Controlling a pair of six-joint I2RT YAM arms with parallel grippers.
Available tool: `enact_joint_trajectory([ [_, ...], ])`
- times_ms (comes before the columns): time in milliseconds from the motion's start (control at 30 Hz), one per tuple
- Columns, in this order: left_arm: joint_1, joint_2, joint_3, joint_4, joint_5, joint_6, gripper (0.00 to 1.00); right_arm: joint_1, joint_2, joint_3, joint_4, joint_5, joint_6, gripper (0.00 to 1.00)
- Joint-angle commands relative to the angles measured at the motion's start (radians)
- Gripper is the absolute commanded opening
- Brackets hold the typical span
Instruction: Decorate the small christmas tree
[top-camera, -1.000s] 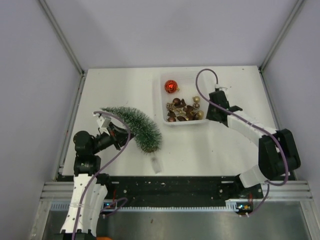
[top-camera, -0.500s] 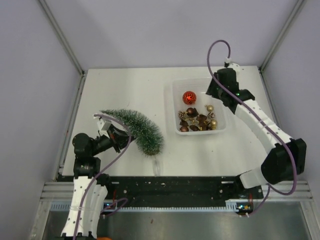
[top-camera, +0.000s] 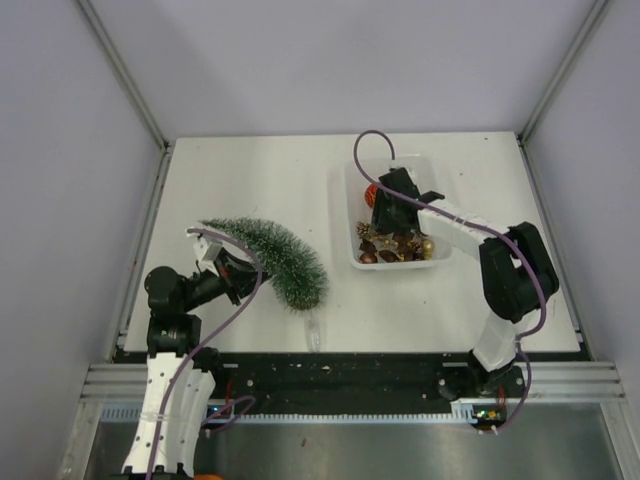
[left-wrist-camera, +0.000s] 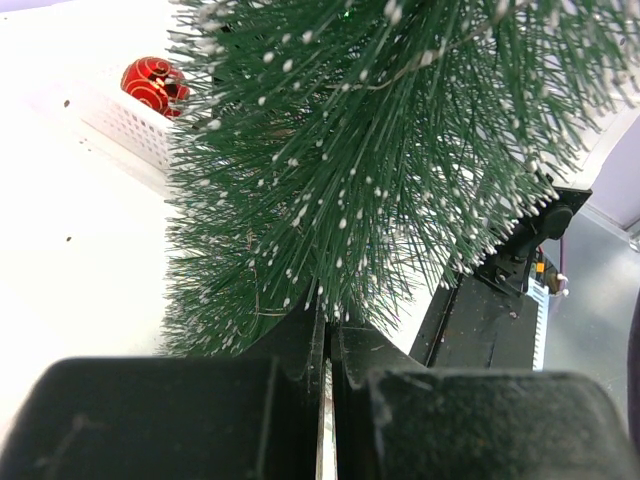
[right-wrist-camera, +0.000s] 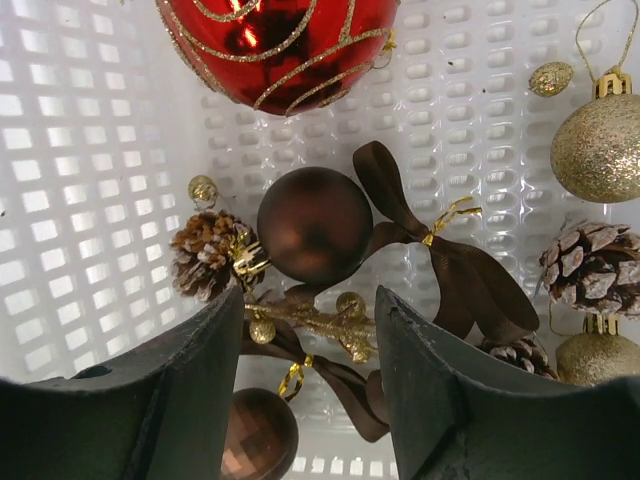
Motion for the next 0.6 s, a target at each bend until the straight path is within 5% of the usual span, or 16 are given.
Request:
enact_joint_trajectory([
  [0, 0.003, -0.013, 0.006, 0.035, -0.003, 0.020, 0.00, -0.005, 0.030, -0.007, 0.086, -0.002, 0.048, 0.54],
  [567, 0.003, -0.044, -0.013, 0.023, 0.022, 0.038, 0.00, -0.005, 0.068, -0.011, 0.187, 0.030, 0.099, 0.51],
])
